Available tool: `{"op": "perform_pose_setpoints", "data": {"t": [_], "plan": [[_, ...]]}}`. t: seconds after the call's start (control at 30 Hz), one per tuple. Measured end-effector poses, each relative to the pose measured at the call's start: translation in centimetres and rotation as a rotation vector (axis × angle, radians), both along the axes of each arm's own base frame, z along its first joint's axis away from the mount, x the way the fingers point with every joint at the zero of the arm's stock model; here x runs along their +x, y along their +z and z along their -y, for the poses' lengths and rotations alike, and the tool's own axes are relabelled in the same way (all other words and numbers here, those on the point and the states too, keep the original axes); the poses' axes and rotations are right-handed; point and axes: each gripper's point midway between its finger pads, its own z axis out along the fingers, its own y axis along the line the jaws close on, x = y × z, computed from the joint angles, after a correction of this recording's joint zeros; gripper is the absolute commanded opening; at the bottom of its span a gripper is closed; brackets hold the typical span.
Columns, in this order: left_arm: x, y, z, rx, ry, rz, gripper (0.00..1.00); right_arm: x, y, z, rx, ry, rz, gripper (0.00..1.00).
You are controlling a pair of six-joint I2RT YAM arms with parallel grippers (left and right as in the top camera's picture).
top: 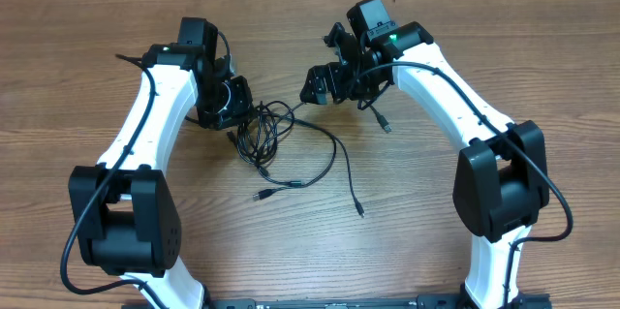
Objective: Untangle cables
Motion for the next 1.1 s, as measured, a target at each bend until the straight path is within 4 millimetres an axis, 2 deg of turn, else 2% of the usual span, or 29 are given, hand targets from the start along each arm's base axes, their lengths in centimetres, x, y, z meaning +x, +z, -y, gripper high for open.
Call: {"op": "perform_pose_setpoints", "data": {"t": [0.33, 0.4, 0.47, 0.5, 0.7, 0.77, 0.9, 1.03, 1.1], "plan": [[0.0, -0.5, 0.0, 0.000, 0.000, 0.003, 0.27, 0.0, 0.0, 0.0, 0.000, 0.000, 0.000, 1.00], [-0.2, -0.8, 0.0, 0.000, 0.000, -0.005, 0.22, 0.0, 0.0, 0.0, 0.000, 0.000, 0.000, 0.99], [-0.3, -1.0, 0.0, 0.001, 0.001, -0.011, 0.06, 0.0, 0.0, 0.0, 0.000, 0.000, 0.000, 0.99], [-0.3, -1.0, 0.0, 0.002, 0.002, -0.010, 0.04, 0.0, 0.0, 0.0, -0.001, 0.000, -0.001, 0.99], [0.0, -0.9, 0.2, -0.008, -0.048, 0.023, 0.04, -0.1, 0.0, 0.0, -0.001, -0.003, -0.005, 0.94], [0.0, -0.7, 0.7, -0.032, -0.091, 0.036, 0.04, -0.1, -0.1, 0.1, -0.002, -0.016, -0.018, 0.89], [0.5, 1.2, 2.7, -0.148, -0.222, 0.114, 0.04, -0.3, 0.0, -0.1, 0.009, -0.037, -0.038, 0.81], [1.1, 4.5, 5.3, -0.303, -0.372, 0.234, 0.04, -0.7, 0.3, -0.5, 0.042, -0.038, -0.069, 0.60], [1.2, 6.0, 6.4, -0.376, -0.441, 0.295, 0.04, -1.0, 0.4, -0.7, 0.053, -0.040, -0.086, 0.56]]}}
